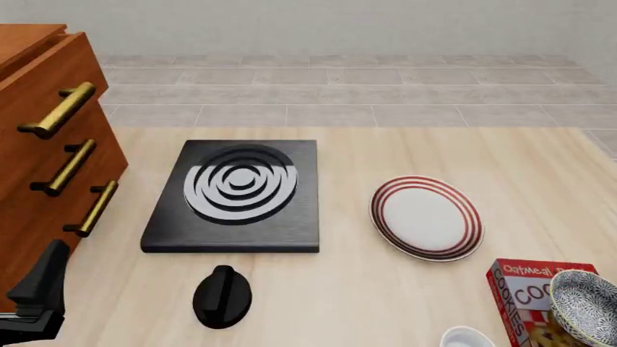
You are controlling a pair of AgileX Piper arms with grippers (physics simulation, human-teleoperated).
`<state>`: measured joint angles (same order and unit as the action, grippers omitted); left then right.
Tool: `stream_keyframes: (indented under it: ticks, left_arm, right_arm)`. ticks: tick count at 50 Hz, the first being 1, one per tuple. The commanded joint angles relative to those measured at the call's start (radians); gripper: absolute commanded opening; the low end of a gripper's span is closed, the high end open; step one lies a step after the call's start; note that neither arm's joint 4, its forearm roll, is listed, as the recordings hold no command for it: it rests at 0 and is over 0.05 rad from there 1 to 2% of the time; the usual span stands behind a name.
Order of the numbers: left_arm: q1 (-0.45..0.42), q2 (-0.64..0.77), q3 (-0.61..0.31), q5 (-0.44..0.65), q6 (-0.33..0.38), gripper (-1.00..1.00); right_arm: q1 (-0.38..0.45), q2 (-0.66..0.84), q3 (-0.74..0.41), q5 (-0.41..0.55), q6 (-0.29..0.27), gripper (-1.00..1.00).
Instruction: Pick the akita bowl on the cookies box and place it on the plate.
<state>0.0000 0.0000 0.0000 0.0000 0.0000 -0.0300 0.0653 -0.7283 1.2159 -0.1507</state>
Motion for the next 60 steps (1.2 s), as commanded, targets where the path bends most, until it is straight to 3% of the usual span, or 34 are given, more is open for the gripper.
stream_keyframes:
  ticks: [1, 26, 38, 60]
  left_arm:
    - [0.0, 0.0, 0.0, 0.0, 0.0, 1.0]
    - [0.0, 0.0, 0.0, 0.0, 0.0, 1.0]
    - [0.0, 0.0, 0.0, 0.0, 0.0, 1.0]
    - [0.0, 0.0, 0.0, 0.0, 0.0, 1.0]
  right_arm:
    - [-0.027, 0.001, 0.004, -0.011, -0.013, 1.0]
    - [-0.036, 0.028, 0.108, -0.16, 0.009, 1.0]
    - [-0.036, -0.008, 0.142, -0.146, 0.037, 1.0]
    - [-0.055, 0.001, 0.204, -0.206, 0.049, 1.0]
